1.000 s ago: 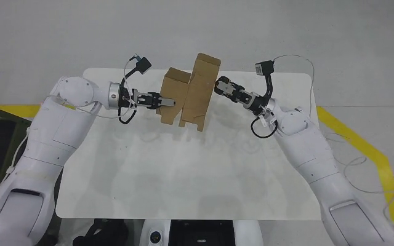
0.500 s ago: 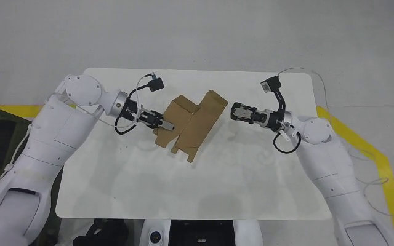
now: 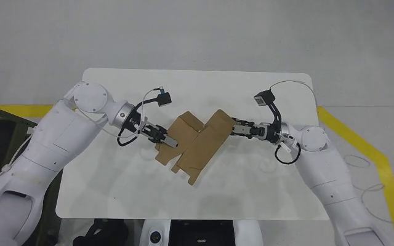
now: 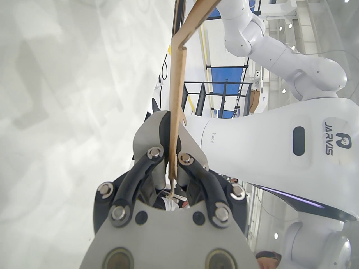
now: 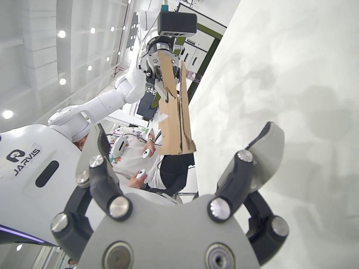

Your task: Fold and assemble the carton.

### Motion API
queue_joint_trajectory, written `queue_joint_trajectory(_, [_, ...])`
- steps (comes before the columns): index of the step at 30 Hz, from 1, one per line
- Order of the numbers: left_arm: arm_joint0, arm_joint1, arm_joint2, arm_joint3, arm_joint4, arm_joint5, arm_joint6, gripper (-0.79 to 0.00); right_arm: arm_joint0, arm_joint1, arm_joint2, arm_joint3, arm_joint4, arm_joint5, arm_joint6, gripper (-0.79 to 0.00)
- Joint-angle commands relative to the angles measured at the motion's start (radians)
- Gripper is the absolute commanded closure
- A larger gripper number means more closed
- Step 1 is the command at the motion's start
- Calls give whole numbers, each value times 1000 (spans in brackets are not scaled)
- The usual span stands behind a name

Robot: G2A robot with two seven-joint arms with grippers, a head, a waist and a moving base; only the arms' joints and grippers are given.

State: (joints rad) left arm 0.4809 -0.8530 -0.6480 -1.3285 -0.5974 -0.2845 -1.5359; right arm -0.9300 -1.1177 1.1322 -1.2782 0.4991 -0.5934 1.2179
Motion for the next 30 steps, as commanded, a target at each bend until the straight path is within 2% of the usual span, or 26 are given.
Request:
queue_joint_trajectory(1, [-9, 5, 25, -4, -25, 0, 0, 0, 6, -2, -9, 5, 4, 2, 10, -699])
queue_joint_trajectory(3, [-19, 10, 44, -4, -47, 0, 0, 0, 13, -4, -18, 8, 9, 6, 15, -656])
queue_joint_trajectory(8, [-41, 19, 78, -2, -80, 0, 0, 0, 24, -7, -40, 11, 15, 14, 23, -369])
queue_joint_trajectory(14, [-59, 25, 106, -1, -104, 0, 0, 0, 31, -7, -66, 4, 24, 25, 34, -222])
queue_joint_trajectory(16, [-63, 26, 111, 1, -108, 0, 0, 0, 32, -7, -71, 3, 27, 27, 35, -203])
queue_joint_trajectory(18, [-67, 27, 115, 2, -114, 0, 0, 0, 33, -5, -78, -1, 27, 29, 38, -139])
queue_joint_trajectory(20, [-70, 28, 116, 3, -123, 0, 0, 0, 34, -4, -82, -2, 30, 30, 39, -120])
queue_joint_trajectory(24, [-75, 28, 116, -4, -126, 0, 0, 0, 38, -1, -91, -5, 38, 31, 40, -25])
queue_joint_trajectory(25, [-74, 29, 115, -8, -122, 0, 0, -123, 40, 0, -94, -7, 36, 31, 40, 0])
queue_joint_trajectory(26, [-73, 29, 113, -10, -119, 0, 0, -536, 42, 1, -98, -10, 36, 33, 42, 0])
queue_joint_trajectory(27, [-72, 30, 111, -11, -118, 0, 0, -690, 43, 2, -100, -11, 38, 32, 41, 0])
queue_joint_trajectory(28, [-71, 31, 109, -12, -118, 0, 0, -785, 43, 3, -101, -10, 40, 30, 39, 0])
queue_joint_trajectory(30, [-69, 32, 103, -6, -123, 0, 0, -785, 45, 5, -103, -9, 44, 22, 30, 0])
